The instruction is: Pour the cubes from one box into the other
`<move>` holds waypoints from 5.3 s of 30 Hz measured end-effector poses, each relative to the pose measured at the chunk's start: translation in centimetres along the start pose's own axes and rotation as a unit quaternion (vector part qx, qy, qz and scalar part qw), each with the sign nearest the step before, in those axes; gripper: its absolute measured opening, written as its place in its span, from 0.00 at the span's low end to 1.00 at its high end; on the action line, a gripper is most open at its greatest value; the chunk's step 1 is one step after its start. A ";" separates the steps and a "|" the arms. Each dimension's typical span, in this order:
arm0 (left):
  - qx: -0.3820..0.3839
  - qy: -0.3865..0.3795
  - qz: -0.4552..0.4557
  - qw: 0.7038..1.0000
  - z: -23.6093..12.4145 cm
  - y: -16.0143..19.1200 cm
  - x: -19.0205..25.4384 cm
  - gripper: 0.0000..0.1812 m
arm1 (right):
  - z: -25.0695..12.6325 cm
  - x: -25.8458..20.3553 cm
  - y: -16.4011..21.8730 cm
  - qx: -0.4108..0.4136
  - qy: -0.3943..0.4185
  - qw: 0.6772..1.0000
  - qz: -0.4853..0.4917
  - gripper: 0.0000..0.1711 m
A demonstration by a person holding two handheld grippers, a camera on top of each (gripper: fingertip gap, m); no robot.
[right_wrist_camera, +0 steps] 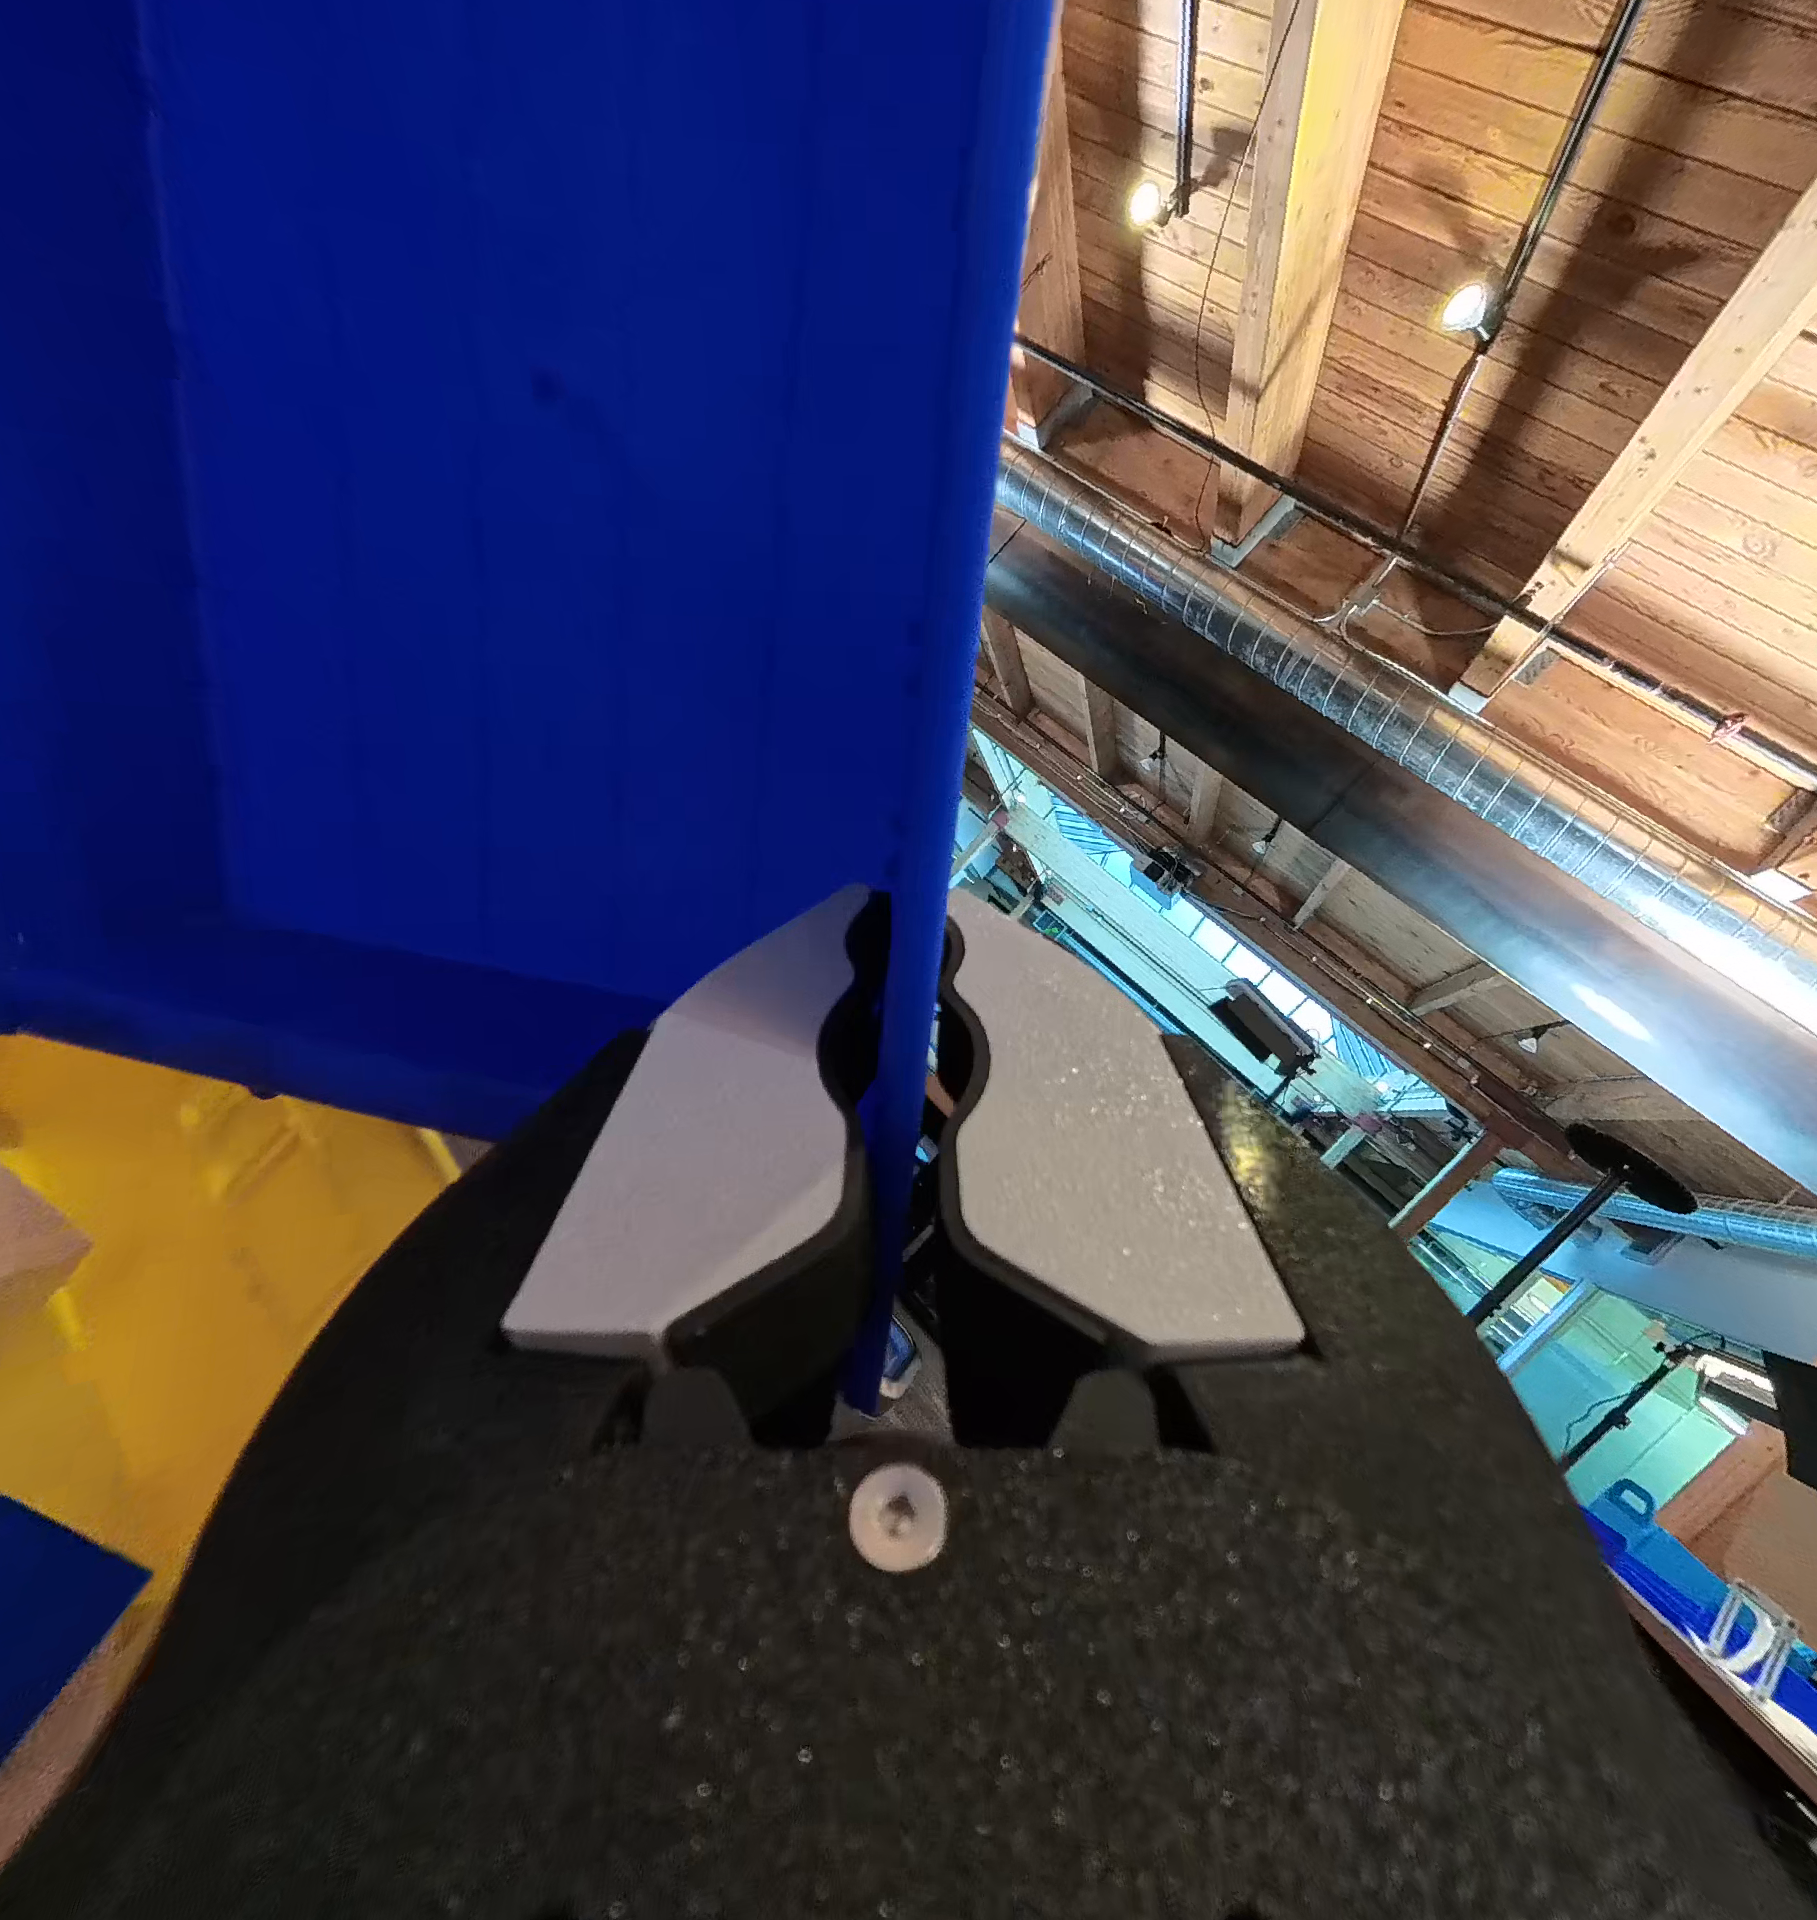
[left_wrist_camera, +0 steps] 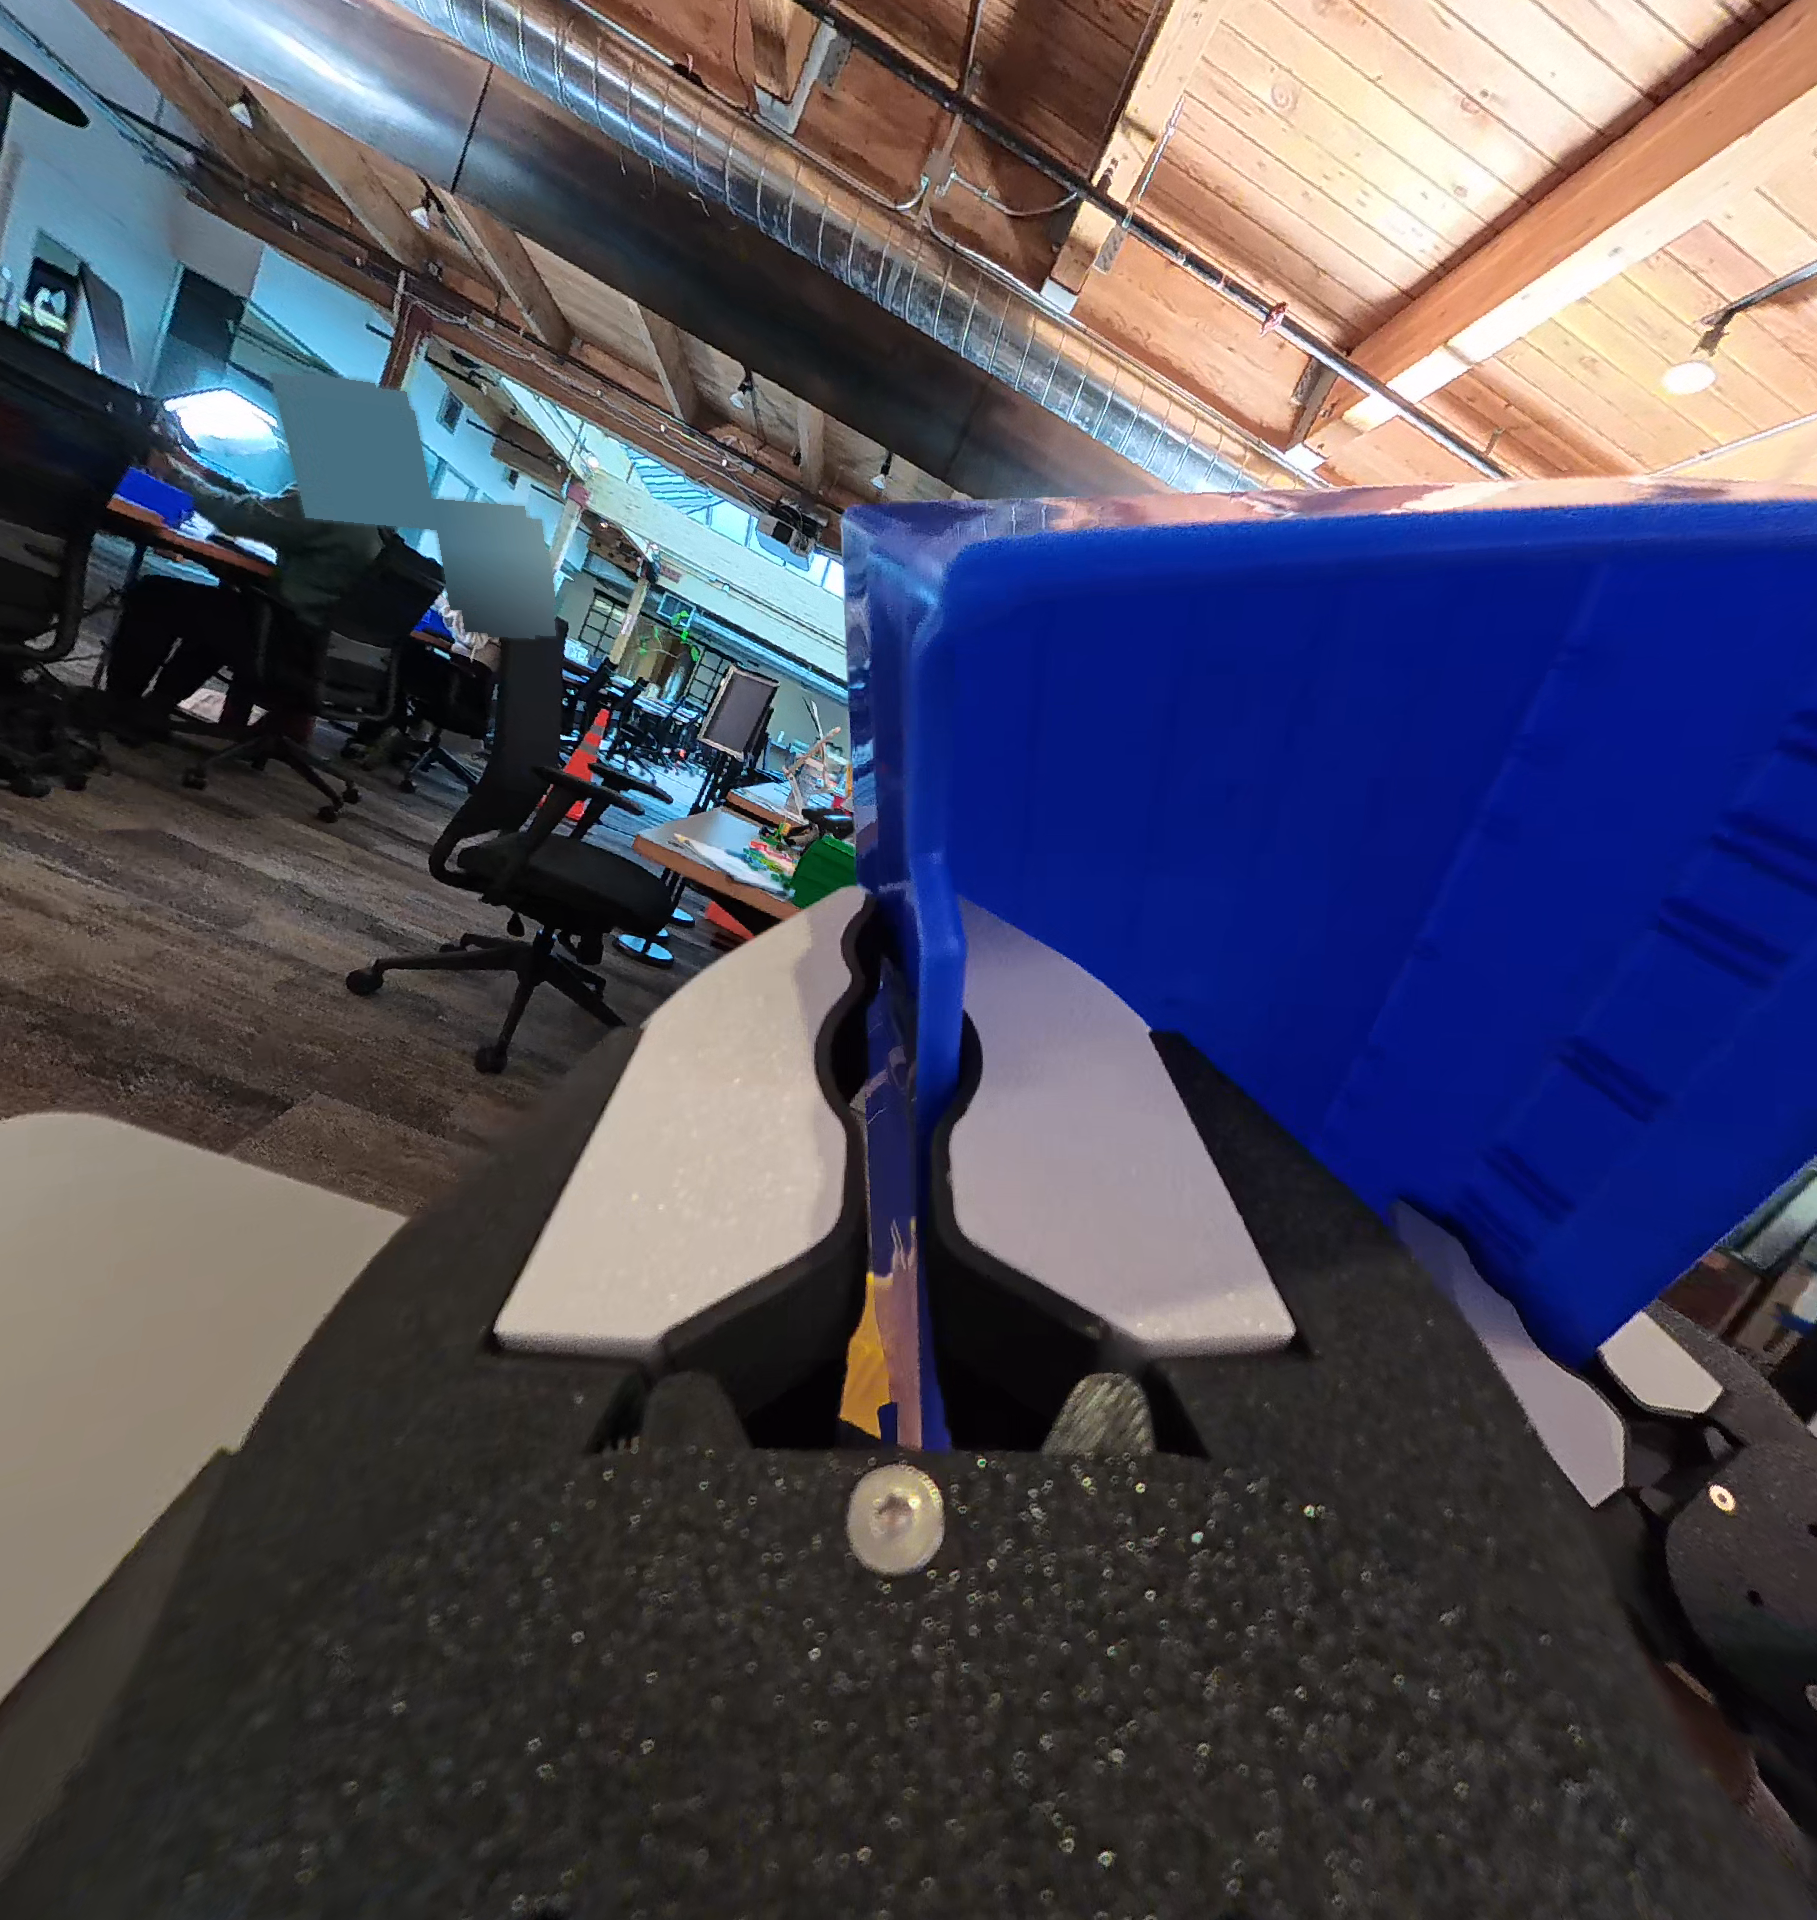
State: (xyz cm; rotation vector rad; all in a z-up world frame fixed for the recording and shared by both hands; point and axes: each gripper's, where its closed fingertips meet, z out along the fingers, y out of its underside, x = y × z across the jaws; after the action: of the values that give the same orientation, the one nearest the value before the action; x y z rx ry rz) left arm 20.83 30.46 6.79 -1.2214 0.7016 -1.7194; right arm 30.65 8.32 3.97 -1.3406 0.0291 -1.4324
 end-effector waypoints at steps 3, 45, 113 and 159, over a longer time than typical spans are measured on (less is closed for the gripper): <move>-0.003 -0.017 0.030 0.999 0.2 -1.6 2.2 0.03 | -0.2 1.6 -0.8 0.004 0.002 1.000 0.028 0.04; -0.469 -0.658 -0.163 0.567 -72.2 -6.4 5.8 0.03 | -49.3 -29.4 -29.0 -0.303 -0.799 0.519 -0.014 0.13; -0.101 -0.696 0.126 0.699 -62.3 9.1 29.2 0.29 | -15.7 -5.5 8.6 -0.146 -0.495 0.799 0.310 0.23; -0.182 -0.612 0.122 0.760 -25.5 18.8 18.8 0.04 | -17.4 -8.1 5.4 -0.221 -0.487 0.753 0.384 0.01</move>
State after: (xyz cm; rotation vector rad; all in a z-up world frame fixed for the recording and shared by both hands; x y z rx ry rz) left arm 1.09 4.10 -9.75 -2.0377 0.3141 -0.2904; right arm 19.84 1.09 -11.17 -2.0059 0.2150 0.0869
